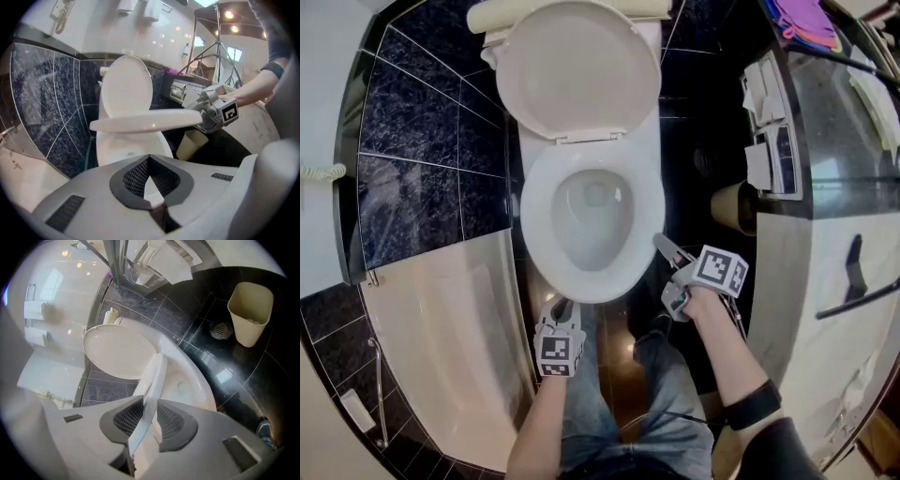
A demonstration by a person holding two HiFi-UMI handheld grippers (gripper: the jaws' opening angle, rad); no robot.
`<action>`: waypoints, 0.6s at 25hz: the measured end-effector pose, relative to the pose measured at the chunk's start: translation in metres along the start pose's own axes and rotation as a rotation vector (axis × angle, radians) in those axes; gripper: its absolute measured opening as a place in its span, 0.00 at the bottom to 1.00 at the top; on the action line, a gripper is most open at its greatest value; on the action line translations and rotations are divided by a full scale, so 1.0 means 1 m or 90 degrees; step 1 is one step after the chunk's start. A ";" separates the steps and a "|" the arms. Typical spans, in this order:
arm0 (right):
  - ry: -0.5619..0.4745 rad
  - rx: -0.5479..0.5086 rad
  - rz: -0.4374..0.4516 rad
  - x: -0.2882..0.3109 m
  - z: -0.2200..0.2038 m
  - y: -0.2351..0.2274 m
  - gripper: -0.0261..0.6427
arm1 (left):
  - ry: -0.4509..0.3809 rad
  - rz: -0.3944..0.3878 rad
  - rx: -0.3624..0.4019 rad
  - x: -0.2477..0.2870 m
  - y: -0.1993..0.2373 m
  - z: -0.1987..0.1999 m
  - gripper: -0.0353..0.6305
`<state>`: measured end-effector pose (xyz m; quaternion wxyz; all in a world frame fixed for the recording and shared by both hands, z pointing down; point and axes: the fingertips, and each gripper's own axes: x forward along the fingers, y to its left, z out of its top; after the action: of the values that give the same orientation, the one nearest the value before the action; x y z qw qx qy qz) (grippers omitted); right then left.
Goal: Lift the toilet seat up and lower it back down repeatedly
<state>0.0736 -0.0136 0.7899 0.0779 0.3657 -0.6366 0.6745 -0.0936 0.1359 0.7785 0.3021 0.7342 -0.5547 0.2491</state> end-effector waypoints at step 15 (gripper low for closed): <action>-0.041 0.018 0.010 -0.017 0.032 0.050 0.23 | -0.071 0.022 -0.044 -0.016 0.020 0.107 0.05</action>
<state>0.0699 -0.0457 0.7371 0.0468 0.3831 -0.6321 0.6719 -0.1133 0.0656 0.6963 0.2915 0.7264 -0.5914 0.1940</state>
